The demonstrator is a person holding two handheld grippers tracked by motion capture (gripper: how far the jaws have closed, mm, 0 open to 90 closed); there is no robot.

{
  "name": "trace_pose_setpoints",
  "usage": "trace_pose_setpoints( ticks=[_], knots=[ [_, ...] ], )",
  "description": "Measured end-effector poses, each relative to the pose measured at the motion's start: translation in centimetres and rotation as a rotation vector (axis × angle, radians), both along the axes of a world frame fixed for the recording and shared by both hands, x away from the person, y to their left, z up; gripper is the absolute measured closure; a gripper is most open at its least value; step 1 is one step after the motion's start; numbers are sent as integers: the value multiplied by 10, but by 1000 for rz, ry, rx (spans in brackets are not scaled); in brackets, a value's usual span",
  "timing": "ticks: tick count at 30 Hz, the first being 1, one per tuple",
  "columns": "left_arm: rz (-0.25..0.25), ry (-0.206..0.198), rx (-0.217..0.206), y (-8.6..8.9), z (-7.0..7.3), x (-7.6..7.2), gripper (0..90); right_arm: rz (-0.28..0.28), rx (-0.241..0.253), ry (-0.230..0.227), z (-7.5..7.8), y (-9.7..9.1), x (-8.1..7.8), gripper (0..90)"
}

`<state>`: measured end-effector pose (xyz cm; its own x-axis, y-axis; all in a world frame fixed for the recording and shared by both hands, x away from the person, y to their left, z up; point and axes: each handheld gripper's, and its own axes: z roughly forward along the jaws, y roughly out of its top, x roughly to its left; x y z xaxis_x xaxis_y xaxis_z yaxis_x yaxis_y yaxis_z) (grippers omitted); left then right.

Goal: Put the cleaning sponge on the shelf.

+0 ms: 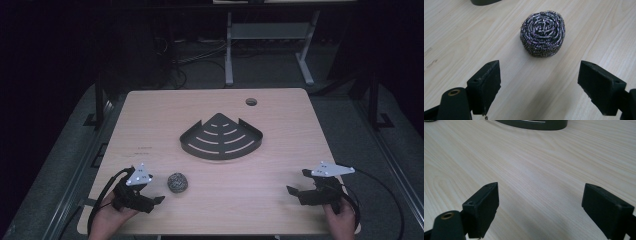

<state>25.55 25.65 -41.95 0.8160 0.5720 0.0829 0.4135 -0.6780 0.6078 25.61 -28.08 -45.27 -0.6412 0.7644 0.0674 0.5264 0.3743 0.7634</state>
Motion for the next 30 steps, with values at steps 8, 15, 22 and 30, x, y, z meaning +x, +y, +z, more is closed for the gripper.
trace_pose_setpoints(
  ticks=[8, 15, 22, 30],
  knots=[
    [-20, 10, 33, -14, 0, 7, 179, 23, -10, -3, 0, 6, 1, 138],
    [-32, 19, 47, -21, 0, 11, 179, 33, -11, -5, 1, 7, 1, 138],
    [-44, 38, 55, -27, -1, 18, 179, 34, -11, -4, 1, 7, 1, 138],
    [-54, 49, 66, -36, -3, 25, 179, 35, -11, -6, 1, 8, 0, 138]
  ],
)
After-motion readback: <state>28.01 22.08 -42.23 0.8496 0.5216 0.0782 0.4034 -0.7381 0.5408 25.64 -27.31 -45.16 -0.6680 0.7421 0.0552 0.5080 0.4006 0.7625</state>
